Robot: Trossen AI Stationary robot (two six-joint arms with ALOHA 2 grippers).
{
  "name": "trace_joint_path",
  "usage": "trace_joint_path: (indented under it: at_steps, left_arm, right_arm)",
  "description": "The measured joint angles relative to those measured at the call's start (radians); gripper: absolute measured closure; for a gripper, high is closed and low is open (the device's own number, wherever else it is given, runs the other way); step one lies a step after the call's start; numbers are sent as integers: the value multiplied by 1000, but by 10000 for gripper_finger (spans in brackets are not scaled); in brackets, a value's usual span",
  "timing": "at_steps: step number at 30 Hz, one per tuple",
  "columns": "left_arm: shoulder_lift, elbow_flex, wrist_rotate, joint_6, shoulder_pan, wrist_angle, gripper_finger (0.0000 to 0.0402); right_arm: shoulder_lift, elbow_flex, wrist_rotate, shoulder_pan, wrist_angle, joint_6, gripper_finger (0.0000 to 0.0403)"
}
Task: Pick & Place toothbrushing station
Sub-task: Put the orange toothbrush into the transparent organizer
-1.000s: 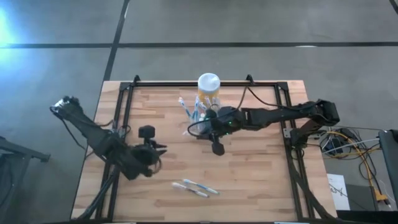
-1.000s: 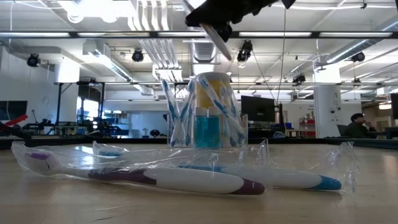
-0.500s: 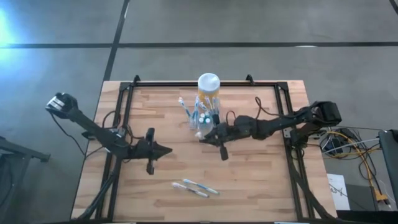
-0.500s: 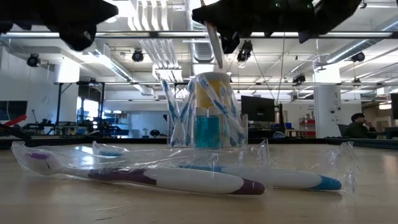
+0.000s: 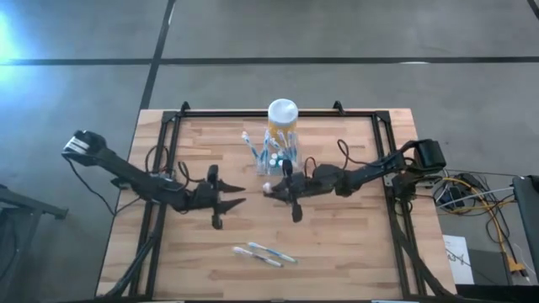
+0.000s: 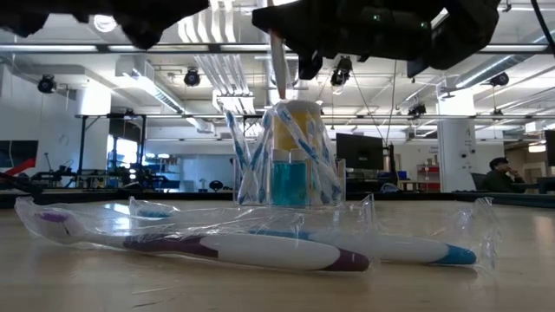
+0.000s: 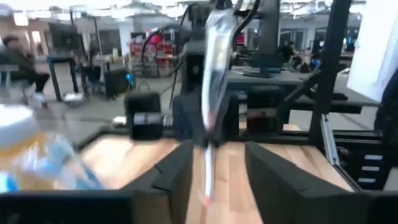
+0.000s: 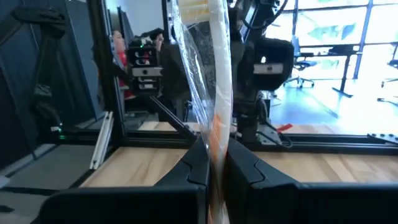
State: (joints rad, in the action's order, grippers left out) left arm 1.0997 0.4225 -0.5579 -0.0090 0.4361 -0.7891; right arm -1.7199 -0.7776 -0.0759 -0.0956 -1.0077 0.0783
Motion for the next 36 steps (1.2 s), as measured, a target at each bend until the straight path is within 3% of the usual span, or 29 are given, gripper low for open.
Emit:
trace_joint_path:
  at_steps: [7,12,28,36]
  left_arm:
    - [111,137,1,86,-29,34,183]
    - [178,220,3,67,-58,86,166]
    - [272,290,60,51,-141,80,171]
    - [295,290,111,30,-170,37,232]
  right_arm:
    - [4,-19,0,-3,2,-5,390]
    - [3,-34,0,-5,4,-11,390]
    - [3,-34,-1,-8,24,-31,390]
    - [3,-34,-4,-11,29,-38,390]
